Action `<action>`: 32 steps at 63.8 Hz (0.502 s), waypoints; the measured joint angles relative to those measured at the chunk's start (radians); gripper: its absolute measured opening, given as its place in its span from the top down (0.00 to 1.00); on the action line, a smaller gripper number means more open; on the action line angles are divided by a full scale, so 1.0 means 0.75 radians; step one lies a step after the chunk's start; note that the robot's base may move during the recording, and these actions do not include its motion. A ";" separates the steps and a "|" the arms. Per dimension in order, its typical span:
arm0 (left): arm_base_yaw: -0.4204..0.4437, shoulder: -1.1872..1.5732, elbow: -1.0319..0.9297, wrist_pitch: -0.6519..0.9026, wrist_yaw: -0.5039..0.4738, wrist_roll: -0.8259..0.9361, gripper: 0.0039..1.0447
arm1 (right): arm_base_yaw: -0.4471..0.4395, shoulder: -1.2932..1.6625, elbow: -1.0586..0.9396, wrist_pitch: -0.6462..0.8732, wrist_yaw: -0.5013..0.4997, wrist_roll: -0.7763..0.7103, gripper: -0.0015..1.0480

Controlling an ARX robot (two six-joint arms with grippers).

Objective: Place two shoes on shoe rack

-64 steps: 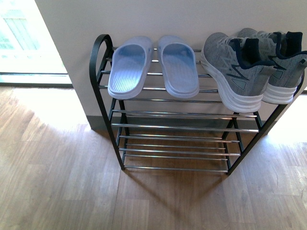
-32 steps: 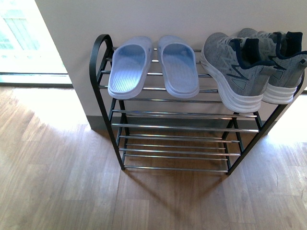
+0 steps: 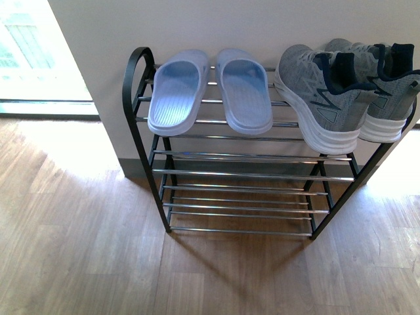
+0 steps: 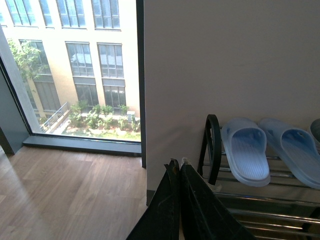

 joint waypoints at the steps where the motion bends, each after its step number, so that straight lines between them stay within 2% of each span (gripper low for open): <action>1: 0.000 -0.017 0.000 -0.017 0.000 0.000 0.99 | 0.000 0.000 0.000 0.000 0.000 0.000 0.09; 8: 0.000 -0.194 0.001 -0.228 0.000 0.001 0.99 | 0.000 0.000 0.000 0.000 0.000 0.000 0.09; 24: 0.001 -0.218 0.001 -0.241 -0.001 0.001 0.99 | 0.000 0.000 0.000 0.000 0.000 0.000 0.09; 32: 0.001 -0.218 0.001 -0.241 -0.001 0.001 0.77 | 0.000 -0.001 0.000 0.000 0.000 0.000 0.09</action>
